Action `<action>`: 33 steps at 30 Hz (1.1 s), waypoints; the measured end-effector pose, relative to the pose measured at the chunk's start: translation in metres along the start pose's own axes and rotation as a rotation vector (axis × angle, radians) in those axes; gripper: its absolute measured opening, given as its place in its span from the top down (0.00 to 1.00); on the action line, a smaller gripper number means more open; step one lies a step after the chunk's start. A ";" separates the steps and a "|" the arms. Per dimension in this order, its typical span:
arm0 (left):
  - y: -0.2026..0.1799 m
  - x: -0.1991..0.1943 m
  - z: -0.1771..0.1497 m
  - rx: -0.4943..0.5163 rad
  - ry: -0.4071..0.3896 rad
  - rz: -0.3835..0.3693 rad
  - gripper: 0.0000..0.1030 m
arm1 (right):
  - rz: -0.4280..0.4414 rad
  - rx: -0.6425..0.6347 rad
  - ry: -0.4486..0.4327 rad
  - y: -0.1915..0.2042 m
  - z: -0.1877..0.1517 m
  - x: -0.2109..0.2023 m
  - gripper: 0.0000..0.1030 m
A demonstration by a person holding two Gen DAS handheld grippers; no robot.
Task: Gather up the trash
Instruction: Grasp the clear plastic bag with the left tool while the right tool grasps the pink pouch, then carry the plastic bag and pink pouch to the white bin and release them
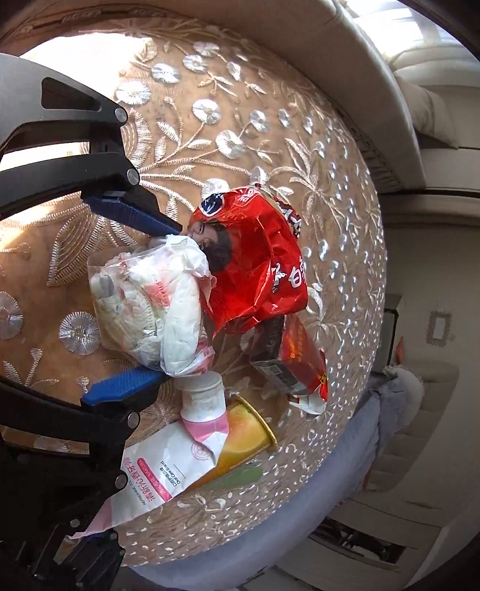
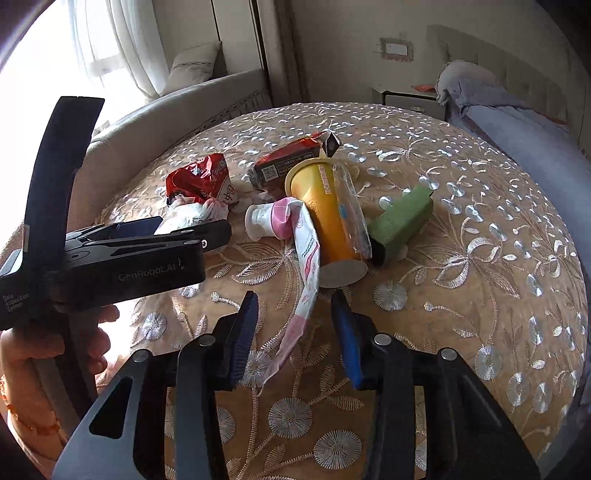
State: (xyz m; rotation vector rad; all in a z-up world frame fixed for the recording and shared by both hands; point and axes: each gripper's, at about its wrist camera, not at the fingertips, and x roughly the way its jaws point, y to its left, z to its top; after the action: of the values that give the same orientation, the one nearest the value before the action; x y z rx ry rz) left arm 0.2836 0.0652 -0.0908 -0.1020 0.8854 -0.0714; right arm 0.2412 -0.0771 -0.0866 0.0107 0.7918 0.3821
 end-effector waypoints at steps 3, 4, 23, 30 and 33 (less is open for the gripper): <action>-0.005 -0.004 -0.001 0.043 -0.012 0.018 0.49 | 0.028 0.007 0.018 -0.001 -0.004 0.000 0.92; -0.006 -0.007 -0.004 0.048 -0.015 0.022 0.49 | 0.030 0.004 0.012 -0.001 -0.006 -0.002 0.92; -0.046 -0.128 -0.071 0.075 -0.217 -0.025 0.50 | -0.052 0.044 -0.240 -0.018 -0.041 -0.117 0.96; -0.088 -0.151 -0.094 0.151 -0.239 -0.084 0.50 | -0.112 0.092 -0.315 -0.039 -0.070 -0.164 0.96; -0.107 -0.158 -0.105 0.187 -0.249 -0.104 0.50 | -0.137 0.111 -0.335 -0.048 -0.084 -0.180 0.96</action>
State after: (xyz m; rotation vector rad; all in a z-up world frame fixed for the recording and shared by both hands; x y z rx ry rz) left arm 0.1004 -0.0308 -0.0230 0.0181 0.6206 -0.2331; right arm 0.0842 -0.1942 -0.0284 0.1207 0.4778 0.1980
